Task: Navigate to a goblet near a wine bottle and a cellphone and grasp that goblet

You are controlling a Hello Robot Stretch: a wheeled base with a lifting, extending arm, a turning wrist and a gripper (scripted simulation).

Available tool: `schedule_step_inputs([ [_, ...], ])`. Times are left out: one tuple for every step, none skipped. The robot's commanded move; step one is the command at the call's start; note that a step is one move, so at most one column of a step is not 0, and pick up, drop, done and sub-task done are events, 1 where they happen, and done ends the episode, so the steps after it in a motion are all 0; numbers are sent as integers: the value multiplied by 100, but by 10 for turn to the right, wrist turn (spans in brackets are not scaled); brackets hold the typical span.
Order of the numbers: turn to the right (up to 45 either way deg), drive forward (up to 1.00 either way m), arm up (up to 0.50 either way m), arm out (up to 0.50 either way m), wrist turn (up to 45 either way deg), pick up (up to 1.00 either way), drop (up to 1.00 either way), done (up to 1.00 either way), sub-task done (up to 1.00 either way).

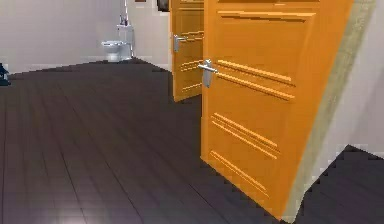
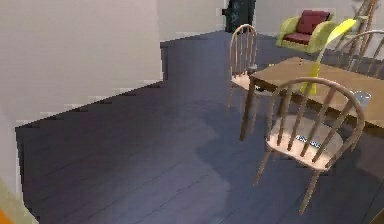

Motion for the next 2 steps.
schedule_step_inputs([
  [-180,0,0,0,0,0,0,0,0],
  [0,100,0,0,0,0,0,0,0],
])
